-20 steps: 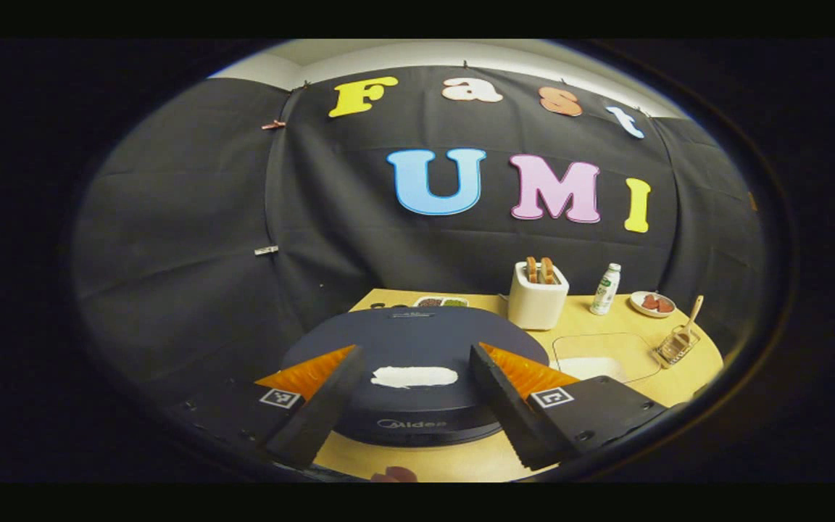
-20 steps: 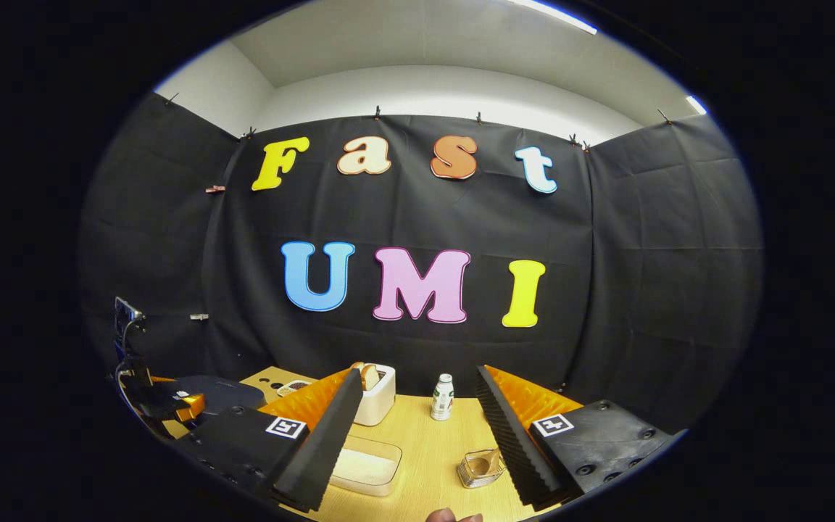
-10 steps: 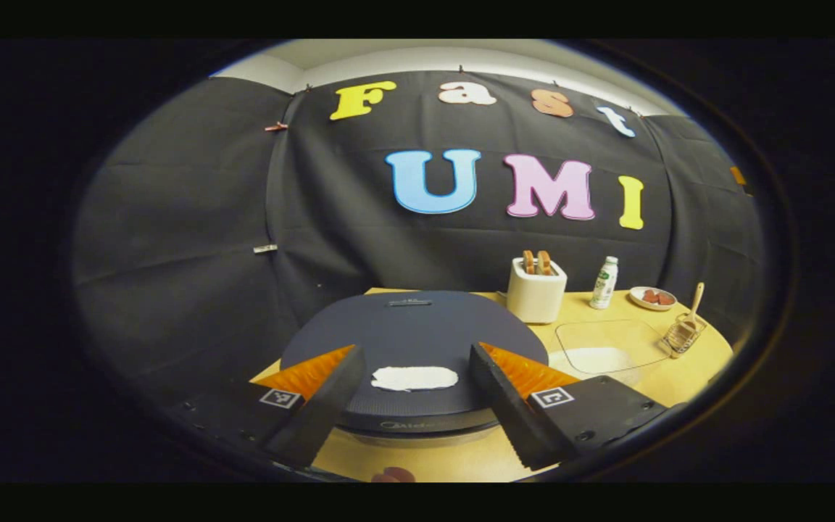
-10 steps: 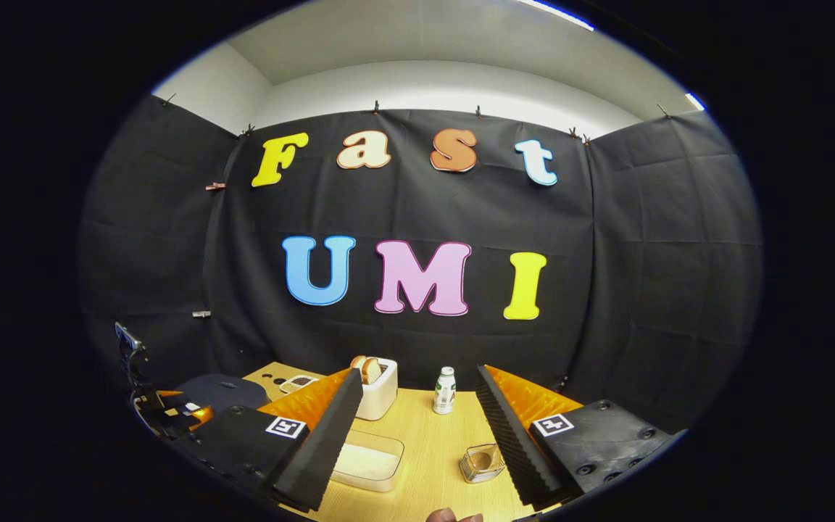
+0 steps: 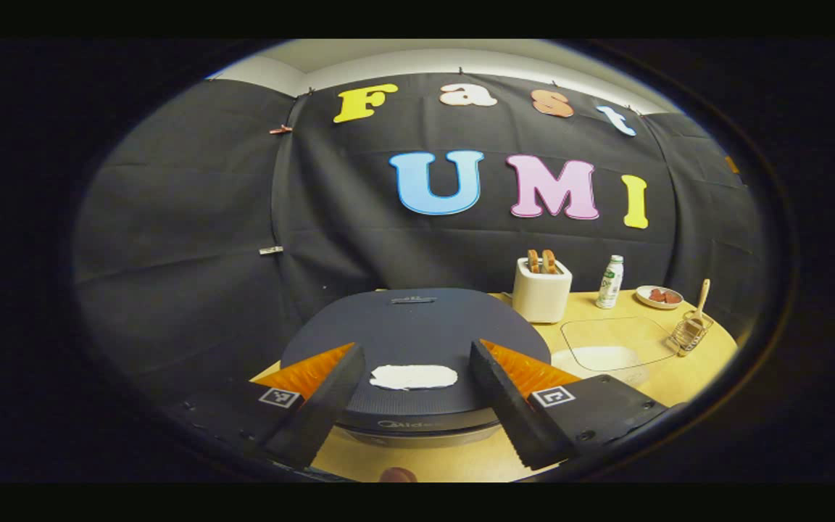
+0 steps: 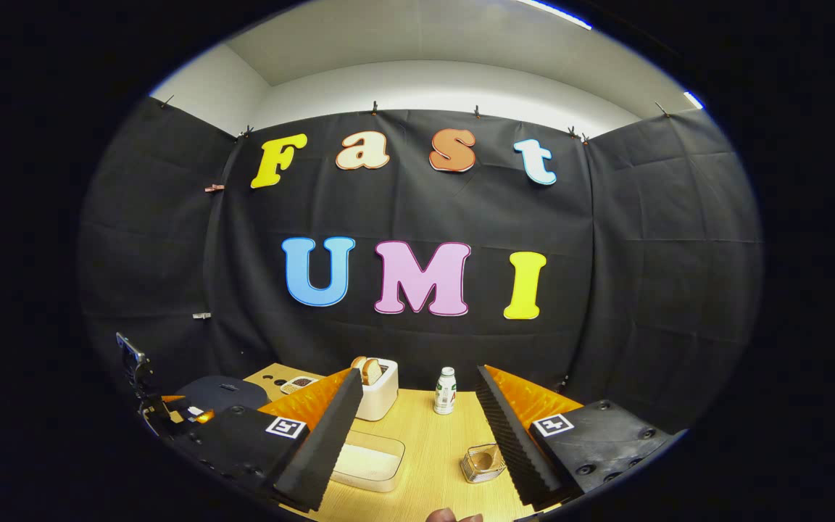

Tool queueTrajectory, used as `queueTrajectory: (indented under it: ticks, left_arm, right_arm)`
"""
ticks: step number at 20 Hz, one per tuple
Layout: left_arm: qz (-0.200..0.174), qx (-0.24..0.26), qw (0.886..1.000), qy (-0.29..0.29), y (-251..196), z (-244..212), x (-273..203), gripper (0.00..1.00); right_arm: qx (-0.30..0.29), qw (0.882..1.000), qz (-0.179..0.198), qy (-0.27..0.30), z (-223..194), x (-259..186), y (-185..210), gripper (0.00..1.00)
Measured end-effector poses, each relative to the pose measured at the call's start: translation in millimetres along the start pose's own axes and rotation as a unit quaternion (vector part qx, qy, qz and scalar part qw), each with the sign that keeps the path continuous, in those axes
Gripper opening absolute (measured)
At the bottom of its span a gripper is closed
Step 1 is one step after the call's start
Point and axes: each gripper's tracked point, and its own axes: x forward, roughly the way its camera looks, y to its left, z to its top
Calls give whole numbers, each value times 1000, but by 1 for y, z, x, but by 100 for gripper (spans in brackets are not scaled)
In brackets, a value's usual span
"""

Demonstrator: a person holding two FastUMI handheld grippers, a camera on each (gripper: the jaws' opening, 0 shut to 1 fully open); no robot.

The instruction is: Close the left gripper, press the button to open the rice cooker; take a wooden spoon from the chopstick holder with the right hand, scoop a spoonful of rice and pour it into the rice cooker, then put the wooden spoon back into the chopstick holder.

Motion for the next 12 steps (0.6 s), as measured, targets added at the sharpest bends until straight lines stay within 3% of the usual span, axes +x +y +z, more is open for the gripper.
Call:
queueTrajectory:
  ticks: [12]
  left_arm:
    - [-3,5,1000,2,0,-1,3,98]
  right_arm:
    - [3,1000,-3,4,0,1,-2,97]
